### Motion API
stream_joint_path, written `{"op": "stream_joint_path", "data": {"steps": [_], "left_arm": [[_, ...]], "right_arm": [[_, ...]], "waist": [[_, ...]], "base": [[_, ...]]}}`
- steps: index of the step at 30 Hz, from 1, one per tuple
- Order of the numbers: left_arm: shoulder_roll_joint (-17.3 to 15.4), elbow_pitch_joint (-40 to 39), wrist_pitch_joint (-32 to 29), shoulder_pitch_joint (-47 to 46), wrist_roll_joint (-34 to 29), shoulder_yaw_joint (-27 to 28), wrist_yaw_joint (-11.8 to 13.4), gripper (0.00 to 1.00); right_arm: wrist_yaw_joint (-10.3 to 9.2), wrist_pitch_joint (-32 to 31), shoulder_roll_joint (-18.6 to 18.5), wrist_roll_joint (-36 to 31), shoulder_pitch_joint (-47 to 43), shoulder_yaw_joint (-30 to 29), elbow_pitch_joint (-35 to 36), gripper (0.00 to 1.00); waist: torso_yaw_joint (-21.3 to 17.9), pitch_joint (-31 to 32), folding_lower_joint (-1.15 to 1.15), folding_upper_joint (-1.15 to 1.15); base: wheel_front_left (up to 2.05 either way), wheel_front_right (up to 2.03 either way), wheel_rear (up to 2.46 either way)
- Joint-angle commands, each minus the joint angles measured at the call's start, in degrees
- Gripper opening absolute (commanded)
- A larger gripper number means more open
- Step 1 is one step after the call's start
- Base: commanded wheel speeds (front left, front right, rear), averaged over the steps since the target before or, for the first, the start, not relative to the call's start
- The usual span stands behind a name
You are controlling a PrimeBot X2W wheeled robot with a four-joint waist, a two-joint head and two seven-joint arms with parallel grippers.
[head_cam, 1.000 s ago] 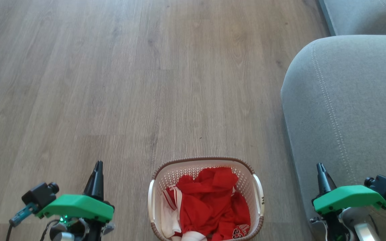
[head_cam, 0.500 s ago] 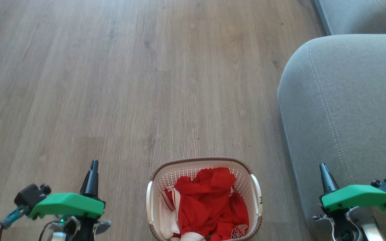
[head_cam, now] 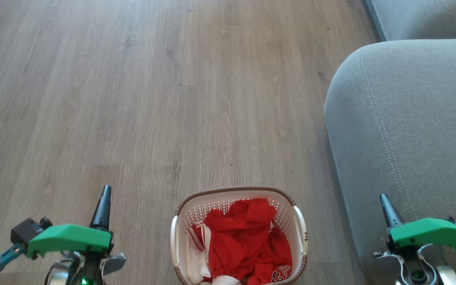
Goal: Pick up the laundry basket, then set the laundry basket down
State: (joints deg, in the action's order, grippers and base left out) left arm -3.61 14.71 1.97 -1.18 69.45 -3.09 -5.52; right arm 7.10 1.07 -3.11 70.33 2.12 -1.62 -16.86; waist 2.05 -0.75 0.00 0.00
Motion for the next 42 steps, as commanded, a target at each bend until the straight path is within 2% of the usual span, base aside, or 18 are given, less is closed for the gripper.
{"op": "stream_joint_path", "data": {"steps": [1, 37, 42], "left_arm": [[-1.00, -1.56, -0.52, -3.15, 1.75, 1.85, -0.52, 0.00], [-0.85, -0.78, -6.58, -4.79, 24.06, 7.31, -1.94, 0.00], [-0.77, -0.75, -6.80, -4.84, 24.44, 7.54, -1.97, 0.00]], "right_arm": [[0.28, -0.52, -0.83, 1.74, 3.25, 0.37, 2.27, 0.00], [0.38, -6.42, -0.68, 22.44, 3.93, -3.56, 2.89, 0.00], [0.39, -6.61, -0.63, 22.82, 3.95, -3.72, 2.90, 0.00]], "waist": [[-0.08, 0.03, 0.00, 0.00], [-2.01, 0.55, 0.00, 0.00], [-2.05, 0.56, 0.00, 0.00]], "base": [[0.00, 0.00, 0.00], [0.00, 0.00, 0.00], [0.00, 0.00, 0.00]]}}
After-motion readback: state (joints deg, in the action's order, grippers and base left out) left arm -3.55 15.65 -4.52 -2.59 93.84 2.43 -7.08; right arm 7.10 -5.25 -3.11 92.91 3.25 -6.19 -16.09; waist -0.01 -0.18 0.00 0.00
